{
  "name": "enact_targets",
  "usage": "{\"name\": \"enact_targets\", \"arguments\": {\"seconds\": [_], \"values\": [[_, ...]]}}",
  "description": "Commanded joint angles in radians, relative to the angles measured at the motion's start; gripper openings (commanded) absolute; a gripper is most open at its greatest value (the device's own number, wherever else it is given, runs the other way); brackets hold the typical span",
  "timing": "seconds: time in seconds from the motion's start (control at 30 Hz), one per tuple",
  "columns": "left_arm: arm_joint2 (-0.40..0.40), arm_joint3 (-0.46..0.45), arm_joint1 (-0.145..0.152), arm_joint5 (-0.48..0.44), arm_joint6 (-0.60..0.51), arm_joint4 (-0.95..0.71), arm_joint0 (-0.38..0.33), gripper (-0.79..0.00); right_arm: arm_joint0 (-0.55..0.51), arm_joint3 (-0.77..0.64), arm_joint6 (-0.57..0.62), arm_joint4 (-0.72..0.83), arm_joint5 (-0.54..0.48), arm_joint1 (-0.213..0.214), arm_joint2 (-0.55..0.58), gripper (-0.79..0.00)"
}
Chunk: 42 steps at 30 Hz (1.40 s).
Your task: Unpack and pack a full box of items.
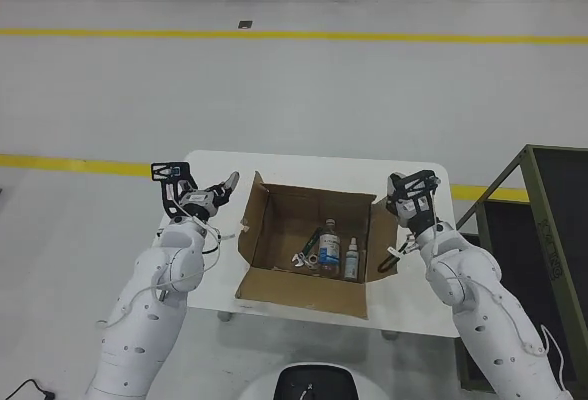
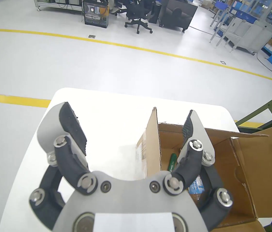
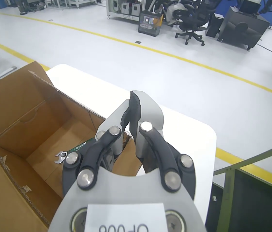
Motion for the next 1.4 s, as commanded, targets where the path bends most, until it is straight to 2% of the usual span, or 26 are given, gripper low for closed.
{"name": "enact_targets", "arguments": {"seconds": [0.0, 0.13, 0.27, 0.43, 0.53, 0.97, 1.07, 1.17, 1.37], "values": [[0.0, 0.0, 0.0, 0.0, 0.0, 0.0, 0.0, 0.0, 0.0, 0.0, 0.0, 0.0, 0.0, 0.0, 0.0, -0.785], [0.0, 0.0, 0.0, 0.0, 0.0, 0.0, 0.0, 0.0, -0.004, -0.077, 0.008, -0.06, -0.109, 0.005, -0.019, -0.785], [0.0, 0.0, 0.0, 0.0, 0.0, 0.0, 0.0, 0.0, -0.019, -0.16, 0.152, -0.075, -0.15, 0.008, -0.034, -0.785], [0.0, 0.0, 0.0, 0.0, 0.0, 0.0, 0.0, 0.0, -0.033, -0.285, 0.426, -0.073, -0.024, 0.002, -0.052, -0.785], [0.0, 0.0, 0.0, 0.0, 0.0, 0.0, 0.0, 0.0, -0.05, -0.348, 0.511, -0.064, 0.051, -0.004, -0.061, -0.785], [0.0, 0.0, 0.0, 0.0, 0.0, 0.0, 0.0, 0.0, -0.052, -0.353, 0.516, -0.064, 0.056, -0.004, -0.062, -0.785], [0.0, 0.0, 0.0, 0.0, 0.0, 0.0, 0.0, 0.0, -0.06, -0.343, 0.536, -0.107, 0.022, -0.004, -0.095, -0.785], [0.0, 0.0, 0.0, 0.0, 0.0, 0.0, 0.0, 0.0, -0.052, -0.337, 0.592, -0.123, 0.069, -0.014, -0.146, -0.785], [0.0, 0.0, 0.0, 0.0, 0.0, 0.0, 0.0, 0.0, -0.007, -0.257, 0.722, -0.1, 0.253, -0.044, -0.215, -0.785]]}}
